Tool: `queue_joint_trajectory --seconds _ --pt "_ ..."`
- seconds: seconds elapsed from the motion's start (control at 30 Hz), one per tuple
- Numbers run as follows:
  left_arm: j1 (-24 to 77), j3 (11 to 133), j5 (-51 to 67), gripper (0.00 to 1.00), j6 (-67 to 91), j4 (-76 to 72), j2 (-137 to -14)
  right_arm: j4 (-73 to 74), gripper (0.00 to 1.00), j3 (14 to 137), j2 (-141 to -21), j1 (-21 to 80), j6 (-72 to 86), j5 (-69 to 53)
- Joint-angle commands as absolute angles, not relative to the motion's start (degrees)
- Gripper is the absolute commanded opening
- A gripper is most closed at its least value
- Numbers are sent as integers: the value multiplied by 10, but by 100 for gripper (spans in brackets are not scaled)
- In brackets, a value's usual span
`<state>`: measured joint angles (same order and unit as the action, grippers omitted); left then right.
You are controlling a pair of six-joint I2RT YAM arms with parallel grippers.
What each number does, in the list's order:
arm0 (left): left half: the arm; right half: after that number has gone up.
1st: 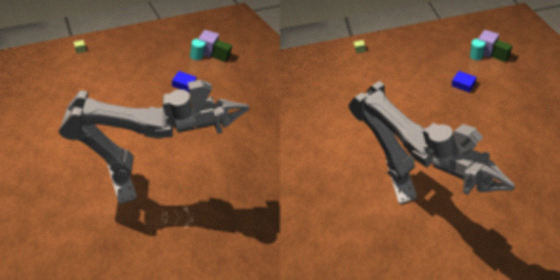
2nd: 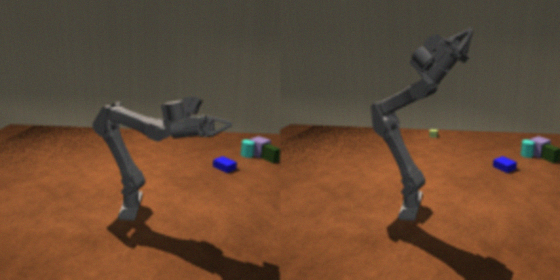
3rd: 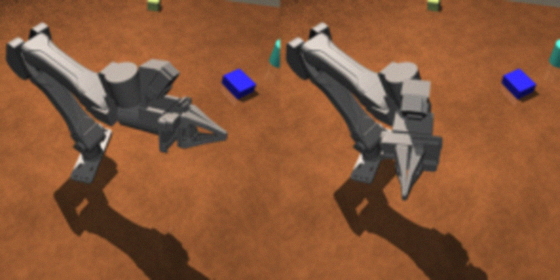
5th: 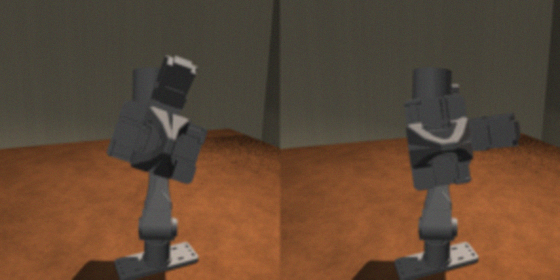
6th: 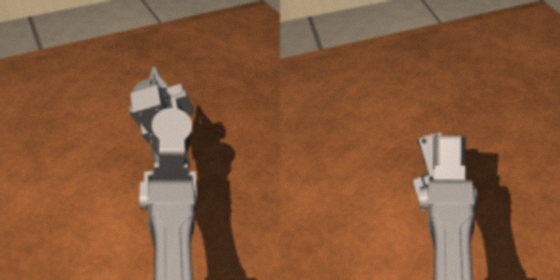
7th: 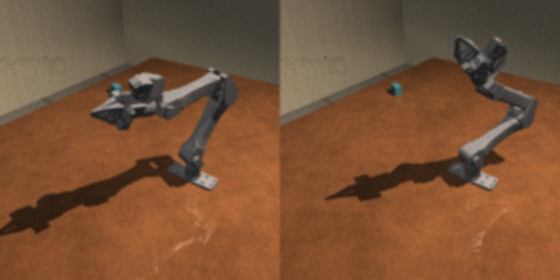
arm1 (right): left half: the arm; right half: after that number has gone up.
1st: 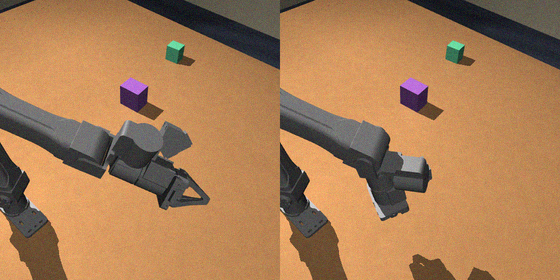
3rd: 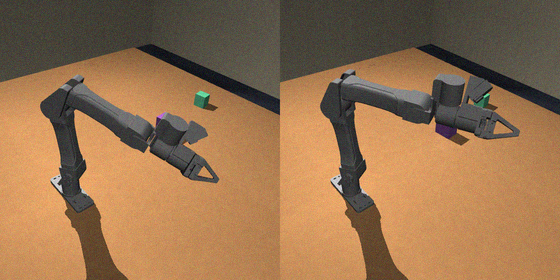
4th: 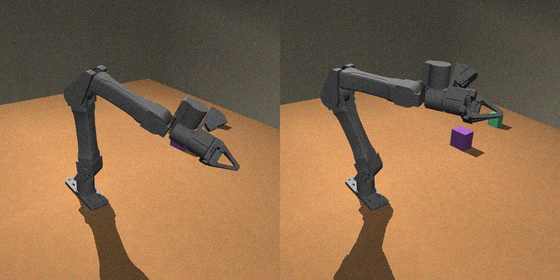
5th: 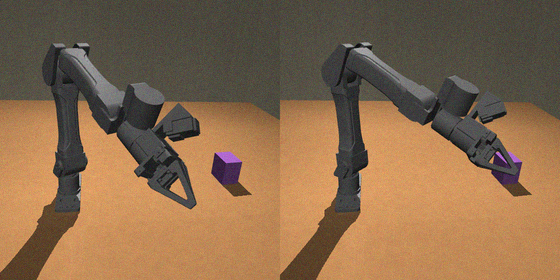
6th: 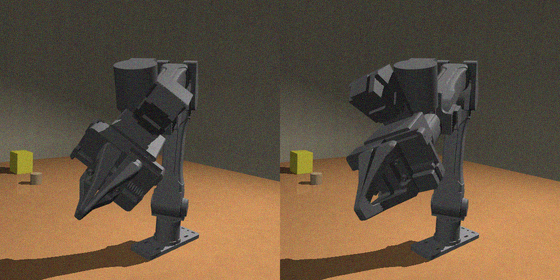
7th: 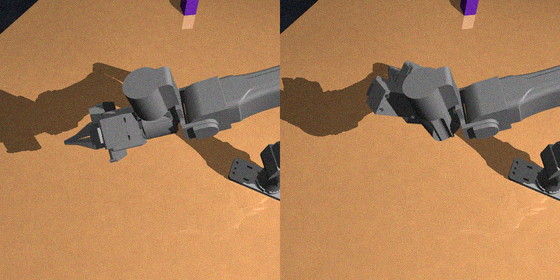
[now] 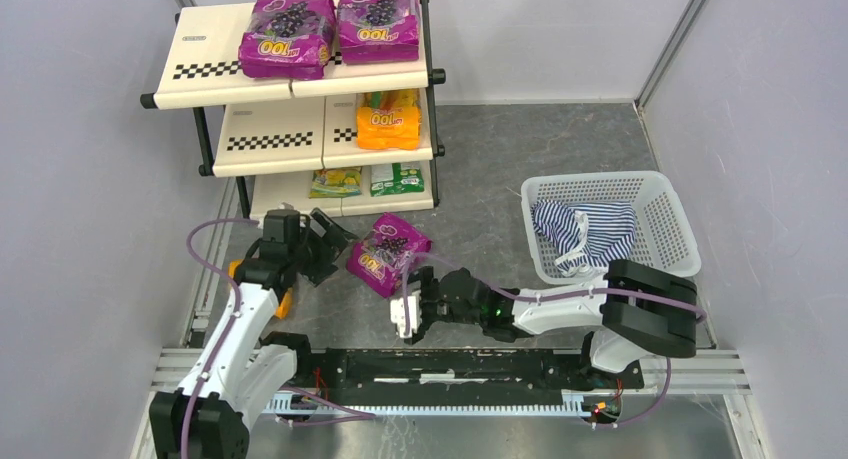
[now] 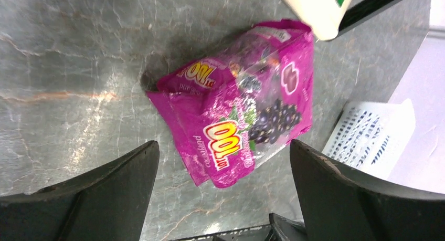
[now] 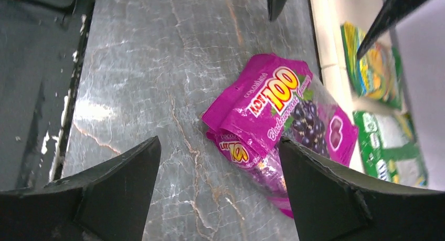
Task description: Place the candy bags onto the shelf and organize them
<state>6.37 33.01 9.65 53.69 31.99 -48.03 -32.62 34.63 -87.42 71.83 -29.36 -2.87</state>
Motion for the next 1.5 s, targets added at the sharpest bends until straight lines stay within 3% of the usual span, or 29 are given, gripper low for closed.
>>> queue_joint_trajectory --seconds 0.0,0.13,0.33,0.67,0.9,1.1,1.47 --pt "61 282 177 100 535 284 -471 -408 89 341 -896 727 -483 -57" --pt "61 250 188 100 544 277 -452 -389 81 388 -940 729 -497 -53" --pt "61 223 200 100 561 276 -423 -400 57 416 -991 729 -528 -14" --pt "61 216 210 100 560 274 -423 -428 55 419 -1034 728 -508 56" --pt "61 213 220 100 559 267 -427 -449 33 415 -1039 728 -489 110" --pt "61 184 283 100 598 206 -434 -437 2 417 -1010 719 -443 70" --pt "93 108 313 100 774 1 -440 -512 0 347 -938 655 -328 -39"
